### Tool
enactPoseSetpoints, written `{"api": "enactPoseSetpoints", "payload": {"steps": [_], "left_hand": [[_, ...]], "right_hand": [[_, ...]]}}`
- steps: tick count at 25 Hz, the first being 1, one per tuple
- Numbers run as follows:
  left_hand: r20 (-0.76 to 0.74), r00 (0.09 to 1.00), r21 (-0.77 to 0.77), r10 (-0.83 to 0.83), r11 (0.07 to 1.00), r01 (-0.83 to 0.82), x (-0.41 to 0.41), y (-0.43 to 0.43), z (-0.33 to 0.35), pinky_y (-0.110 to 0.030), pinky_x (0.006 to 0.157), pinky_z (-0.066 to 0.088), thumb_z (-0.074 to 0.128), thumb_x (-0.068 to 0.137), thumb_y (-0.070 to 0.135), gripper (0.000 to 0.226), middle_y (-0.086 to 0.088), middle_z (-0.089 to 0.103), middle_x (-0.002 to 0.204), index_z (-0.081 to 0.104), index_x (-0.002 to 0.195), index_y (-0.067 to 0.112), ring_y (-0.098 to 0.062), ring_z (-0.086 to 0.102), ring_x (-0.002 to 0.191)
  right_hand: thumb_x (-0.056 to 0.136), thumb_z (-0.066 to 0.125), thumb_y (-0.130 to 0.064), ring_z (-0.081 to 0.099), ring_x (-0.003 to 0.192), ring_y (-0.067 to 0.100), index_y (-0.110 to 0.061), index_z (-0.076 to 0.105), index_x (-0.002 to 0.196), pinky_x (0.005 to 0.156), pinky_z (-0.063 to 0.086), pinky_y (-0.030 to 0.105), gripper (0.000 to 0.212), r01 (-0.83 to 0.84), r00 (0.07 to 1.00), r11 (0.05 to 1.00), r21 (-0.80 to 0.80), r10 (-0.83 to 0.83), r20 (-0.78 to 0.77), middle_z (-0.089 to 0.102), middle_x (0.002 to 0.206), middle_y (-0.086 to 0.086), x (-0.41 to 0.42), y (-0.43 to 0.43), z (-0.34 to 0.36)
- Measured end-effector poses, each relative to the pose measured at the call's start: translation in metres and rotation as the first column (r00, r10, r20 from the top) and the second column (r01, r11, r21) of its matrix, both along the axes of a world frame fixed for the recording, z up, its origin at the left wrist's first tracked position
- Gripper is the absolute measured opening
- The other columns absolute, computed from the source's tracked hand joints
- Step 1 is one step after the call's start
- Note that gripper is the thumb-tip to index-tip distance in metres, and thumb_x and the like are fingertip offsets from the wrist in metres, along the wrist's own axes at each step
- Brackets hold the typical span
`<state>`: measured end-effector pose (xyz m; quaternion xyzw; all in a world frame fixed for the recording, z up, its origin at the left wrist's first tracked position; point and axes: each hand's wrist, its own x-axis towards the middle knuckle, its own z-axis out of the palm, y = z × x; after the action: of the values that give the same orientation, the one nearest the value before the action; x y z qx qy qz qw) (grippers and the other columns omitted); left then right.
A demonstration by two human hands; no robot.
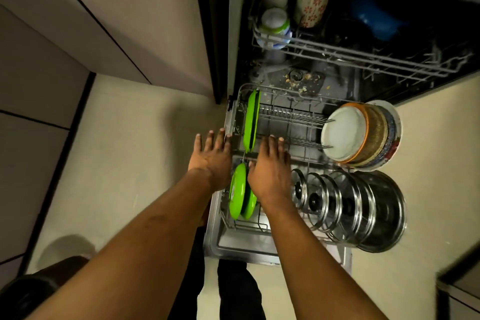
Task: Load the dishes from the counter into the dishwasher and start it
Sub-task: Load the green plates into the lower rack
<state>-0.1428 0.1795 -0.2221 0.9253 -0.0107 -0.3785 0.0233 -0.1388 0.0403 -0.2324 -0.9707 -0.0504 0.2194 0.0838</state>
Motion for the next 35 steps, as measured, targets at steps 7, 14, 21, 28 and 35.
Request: {"api": "enactPoseSetpoints", "payload": {"steps": [7,14,21,28,35], "left_hand": [[0.031,0.976,0.025,0.217,0.976,-0.217,-0.075,0.009,0.131,-0.054,0.12,-0.005,0.042,0.097,0.031,0.082,-0.01,-0.019,0.162,-0.012,0.155,0.009,-0.032,-0.014,0.15],[0.231,0.9,0.0,0.371,0.925,-0.381,-0.099,0.086,0.23,-0.055,0.12,-0.007,0.039,0.099,0.023,0.076,-0.011,-0.018,0.163,-0.008,0.156,0.011,-0.033,-0.014,0.15],[0.428,0.785,-0.047,0.448,0.878,-0.476,-0.09,0.235,0.3,-0.056,0.12,-0.003,0.04,0.099,0.028,0.075,-0.01,-0.014,0.164,-0.003,0.157,0.01,-0.033,-0.009,0.151],[0.502,0.723,-0.038,0.473,0.848,-0.529,-0.086,0.406,0.344,-0.056,0.12,-0.004,0.044,0.097,0.027,0.079,-0.01,-0.015,0.164,-0.004,0.157,0.011,-0.033,-0.01,0.151],[0.515,0.723,-0.042,0.461,0.856,-0.516,-0.049,0.484,0.357,-0.055,0.12,-0.006,0.043,0.098,0.028,0.078,-0.009,-0.017,0.163,-0.006,0.157,0.012,-0.033,-0.013,0.15]], "right_hand": [[0.099,0.044,-0.029,-0.006,0.149,0.028,-0.01,0.009,0.154,0.121,0.001,0.044,0.067,-0.15,0.988,0.986,0.073,0.147,0.048,0.002,0.163,0.01,-0.051,0.023,0.131],[0.098,0.047,-0.029,-0.002,0.15,0.027,-0.01,0.013,0.154,0.121,0.004,0.042,0.069,-0.397,0.886,0.916,0.066,0.363,0.288,0.008,0.162,0.01,-0.048,0.1,0.228],[0.098,0.048,-0.03,-0.003,0.15,0.028,-0.009,0.011,0.154,0.12,0.002,0.041,0.071,-0.542,0.742,0.84,-0.011,0.485,0.463,0.006,0.162,0.013,-0.026,0.245,0.312],[0.097,0.049,-0.03,-0.004,0.15,0.027,-0.009,0.01,0.154,0.122,0.005,0.041,0.072,-0.57,0.688,0.821,0.038,0.451,0.569,0.005,0.162,0.011,-0.012,0.41,0.363],[0.095,0.052,-0.03,0.0,0.15,0.026,-0.01,0.013,0.154,0.122,0.006,0.04,0.074,-0.545,0.682,0.838,0.02,0.43,0.591,0.008,0.162,0.01,0.034,0.484,0.368]]}}
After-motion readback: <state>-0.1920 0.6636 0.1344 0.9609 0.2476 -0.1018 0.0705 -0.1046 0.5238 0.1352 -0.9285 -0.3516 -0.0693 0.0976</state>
